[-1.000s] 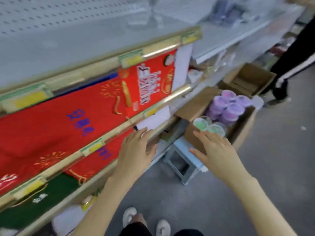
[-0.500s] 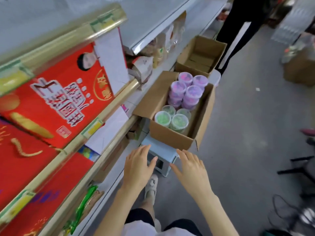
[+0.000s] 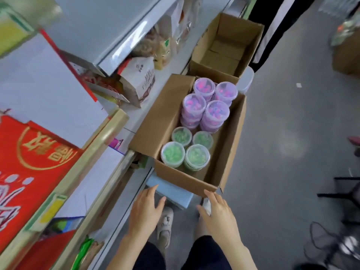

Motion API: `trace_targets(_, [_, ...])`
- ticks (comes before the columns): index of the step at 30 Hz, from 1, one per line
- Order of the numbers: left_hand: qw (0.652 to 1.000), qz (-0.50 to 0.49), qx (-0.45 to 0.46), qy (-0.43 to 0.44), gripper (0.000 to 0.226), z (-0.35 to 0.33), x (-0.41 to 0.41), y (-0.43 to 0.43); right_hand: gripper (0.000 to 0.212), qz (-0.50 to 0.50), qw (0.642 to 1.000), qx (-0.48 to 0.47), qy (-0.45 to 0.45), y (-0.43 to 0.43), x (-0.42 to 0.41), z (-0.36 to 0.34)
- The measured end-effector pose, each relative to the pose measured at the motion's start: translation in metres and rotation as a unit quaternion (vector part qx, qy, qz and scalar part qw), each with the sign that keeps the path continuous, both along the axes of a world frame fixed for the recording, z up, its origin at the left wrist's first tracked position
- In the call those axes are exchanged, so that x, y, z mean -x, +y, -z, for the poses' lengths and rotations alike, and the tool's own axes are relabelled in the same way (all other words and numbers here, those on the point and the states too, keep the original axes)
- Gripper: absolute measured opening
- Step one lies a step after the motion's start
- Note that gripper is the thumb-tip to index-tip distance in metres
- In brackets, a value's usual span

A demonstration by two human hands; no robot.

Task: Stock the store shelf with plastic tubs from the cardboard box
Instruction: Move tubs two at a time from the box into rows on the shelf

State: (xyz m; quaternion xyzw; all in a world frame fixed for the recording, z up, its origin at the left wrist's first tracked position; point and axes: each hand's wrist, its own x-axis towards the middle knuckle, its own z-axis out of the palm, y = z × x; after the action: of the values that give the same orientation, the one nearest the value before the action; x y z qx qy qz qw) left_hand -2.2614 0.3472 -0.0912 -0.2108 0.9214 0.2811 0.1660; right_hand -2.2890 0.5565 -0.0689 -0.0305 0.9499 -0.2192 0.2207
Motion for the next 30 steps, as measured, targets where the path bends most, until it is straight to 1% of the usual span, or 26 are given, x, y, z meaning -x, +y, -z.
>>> trace_targets(4, [0.995, -0.085, -0.037, -0.047, 0.053, 0.041, 0.035, 0.016, 0.054, -0.009, 0.997, 0.014, -0.072, 0.007, 0.046, 0.042])
trace_targets(7, [0.982, -0.163, -0.068, -0.067, 0.051, 0.064, 0.059, 0.037, 0.059, -0.039, 0.992, 0.022, -0.119, 0.018, 0.086, 0.064])
trace_targets(11, [0.942, -0.295, -0.143, -0.063, 0.043, 0.087, 0.099, 0.069, 0.060, -0.083, 0.985, 0.028, -0.148, 0.028, 0.142, 0.090])
trace_targets(13, [0.918, -0.350, -0.178, -0.060, 0.041, 0.099, 0.121, 0.082, 0.057, -0.084, 0.984, 0.031, -0.152, 0.029, 0.165, 0.104])
trace_targets(15, [0.888, -0.408, -0.203, -0.055, 0.043, 0.113, 0.143, 0.094, 0.057, -0.058, 0.985, 0.047, -0.157, 0.031, 0.184, 0.122])
trace_targets(18, [0.825, -0.510, -0.240, -0.038, 0.046, 0.130, 0.166, 0.105, 0.061, 0.021, 0.981, 0.085, -0.171, 0.034, 0.202, 0.142])
trace_targets(21, [0.768, -0.579, -0.269, -0.051, 0.050, 0.154, 0.176, 0.109, 0.065, 0.074, 0.973, 0.090, -0.197, 0.036, 0.212, 0.158])
trace_targets(22, [0.740, -0.606, -0.288, -0.052, 0.051, 0.160, 0.179, 0.109, 0.066, 0.090, 0.970, 0.092, -0.206, 0.036, 0.214, 0.163])
trace_targets(24, [0.673, -0.660, -0.333, -0.040, 0.052, 0.169, 0.184, 0.111, 0.070, 0.123, 0.961, 0.100, -0.228, 0.035, 0.217, 0.173])
trace_targets(25, [0.646, -0.678, -0.348, -0.037, 0.053, 0.172, 0.186, 0.112, 0.072, 0.140, 0.954, 0.104, -0.244, 0.034, 0.219, 0.178])
trace_targets(27, [0.624, -0.692, -0.361, -0.035, 0.055, 0.178, 0.190, 0.114, 0.075, 0.180, 0.934, 0.115, -0.288, 0.030, 0.220, 0.187])
trace_targets(30, [0.615, -0.699, -0.364, -0.011, 0.059, 0.186, 0.197, 0.115, 0.073, 0.259, 0.885, 0.161, -0.352, 0.023, 0.218, 0.203])
